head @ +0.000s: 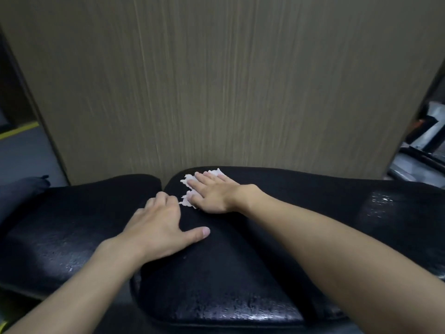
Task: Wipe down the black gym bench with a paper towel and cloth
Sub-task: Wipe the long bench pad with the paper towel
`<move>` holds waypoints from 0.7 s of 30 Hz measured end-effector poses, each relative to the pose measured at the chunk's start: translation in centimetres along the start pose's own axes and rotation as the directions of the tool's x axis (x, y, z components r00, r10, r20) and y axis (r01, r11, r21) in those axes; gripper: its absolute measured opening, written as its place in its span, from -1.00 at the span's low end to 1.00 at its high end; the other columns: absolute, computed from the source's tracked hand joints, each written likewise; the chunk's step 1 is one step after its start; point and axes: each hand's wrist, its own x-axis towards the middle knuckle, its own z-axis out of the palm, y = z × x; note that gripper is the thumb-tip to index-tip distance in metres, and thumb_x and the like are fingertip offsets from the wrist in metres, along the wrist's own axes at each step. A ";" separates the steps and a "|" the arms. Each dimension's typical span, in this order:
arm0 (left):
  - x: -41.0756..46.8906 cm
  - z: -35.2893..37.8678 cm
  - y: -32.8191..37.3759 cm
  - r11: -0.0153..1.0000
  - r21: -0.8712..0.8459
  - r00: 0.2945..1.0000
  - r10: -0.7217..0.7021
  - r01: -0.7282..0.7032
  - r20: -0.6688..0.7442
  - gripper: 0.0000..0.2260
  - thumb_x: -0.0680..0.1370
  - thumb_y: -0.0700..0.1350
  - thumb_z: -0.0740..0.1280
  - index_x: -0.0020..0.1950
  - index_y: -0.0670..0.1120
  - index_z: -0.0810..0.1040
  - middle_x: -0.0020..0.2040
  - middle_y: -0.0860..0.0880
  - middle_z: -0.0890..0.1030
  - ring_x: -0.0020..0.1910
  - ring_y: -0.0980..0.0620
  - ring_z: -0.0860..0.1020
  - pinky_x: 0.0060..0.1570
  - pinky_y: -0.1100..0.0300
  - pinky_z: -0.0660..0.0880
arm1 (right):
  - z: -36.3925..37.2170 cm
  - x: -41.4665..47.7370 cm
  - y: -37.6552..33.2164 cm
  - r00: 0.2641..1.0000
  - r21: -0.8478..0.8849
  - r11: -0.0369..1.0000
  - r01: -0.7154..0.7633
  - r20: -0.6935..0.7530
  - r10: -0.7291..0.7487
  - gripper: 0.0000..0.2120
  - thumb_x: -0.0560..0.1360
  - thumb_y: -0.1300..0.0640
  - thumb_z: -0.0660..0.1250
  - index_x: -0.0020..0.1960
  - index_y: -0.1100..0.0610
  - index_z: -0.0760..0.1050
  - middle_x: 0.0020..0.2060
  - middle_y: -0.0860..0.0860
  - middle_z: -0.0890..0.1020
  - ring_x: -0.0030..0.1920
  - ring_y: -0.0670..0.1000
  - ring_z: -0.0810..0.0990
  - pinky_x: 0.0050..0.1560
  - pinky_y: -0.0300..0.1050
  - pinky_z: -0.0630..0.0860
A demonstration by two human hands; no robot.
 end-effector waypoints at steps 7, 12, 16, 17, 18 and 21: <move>0.0 0.5 6.8 0.987 -0.017 0.986 0.160 -0.159 0.044 -0.23 0.36 0.52 0.15 0.48 0.17 0.25 0.49 0.11 0.22 0.50 0.04 0.17 0.39 -0.15 0.22 | 0.0 -6.8 8.3 0.985 0.014 0.985 -0.170 -0.011 0.170 -0.42 0.64 -0.20 -0.14 0.61 -0.03 -0.02 0.62 0.01 -0.04 0.60 0.02 -0.13 0.55 0.09 -0.20; 0.6 1.5 14.1 0.954 -0.039 0.949 0.299 -0.296 0.100 -0.23 0.37 0.50 0.18 0.50 0.19 0.23 0.54 0.08 0.16 0.55 0.00 0.07 0.41 -0.22 0.12 | 0.3 -13.0 15.0 0.943 0.026 0.945 -0.326 -0.052 0.327 -0.44 0.63 -0.19 -0.14 0.58 -0.04 0.04 0.60 0.00 0.05 0.59 0.03 -0.07 0.55 0.12 -0.15; 0.5 2.6 19.8 0.911 -0.078 0.904 0.411 -0.404 0.120 -0.30 0.40 0.47 0.20 0.49 0.25 0.23 0.55 0.09 0.14 0.56 -0.04 0.03 0.42 -0.32 0.05 | 0.8 -18.5 21.0 0.870 0.034 0.873 -0.487 -0.065 0.488 -0.41 0.58 -0.23 -0.17 0.56 -0.07 0.05 0.58 0.01 0.12 0.58 0.05 0.00 0.54 0.14 -0.10; 0.5 2.9 21.0 0.903 -0.085 0.894 0.429 -0.421 0.129 -0.32 0.41 0.47 0.19 0.49 0.28 0.22 0.56 0.10 0.13 0.56 -0.06 0.01 0.41 -0.37 0.02 | 0.9 -20.0 22.4 0.845 0.037 0.848 -0.529 -0.066 0.531 -0.40 0.57 -0.23 -0.18 0.57 -0.07 0.05 0.58 0.01 0.12 0.58 0.05 0.01 0.54 0.14 -0.09; 0.4 3.1 21.9 0.899 -0.084 0.889 0.437 -0.429 0.137 -0.32 0.42 0.47 0.18 0.49 0.30 0.20 0.56 0.09 0.11 0.57 -0.09 -0.01 0.40 -0.41 0.00 | 0.8 -21.5 23.7 0.816 0.049 0.819 -0.572 -0.063 0.574 -0.39 0.57 -0.24 -0.18 0.57 -0.08 0.04 0.59 0.01 0.11 0.58 0.06 0.01 0.54 0.14 -0.10; 0.7 3.3 23.2 0.908 -0.061 0.893 0.419 -0.414 0.164 -0.31 0.41 0.49 0.16 0.50 0.33 0.14 0.58 0.06 0.08 0.57 -0.14 -0.04 0.37 -0.45 0.00 | 0.6 -26.0 26.9 0.719 0.100 0.718 -0.689 -0.033 0.694 -0.39 0.60 -0.24 -0.15 0.61 -0.08 -0.03 0.62 -0.02 -0.01 0.60 0.03 -0.10 0.55 0.08 -0.17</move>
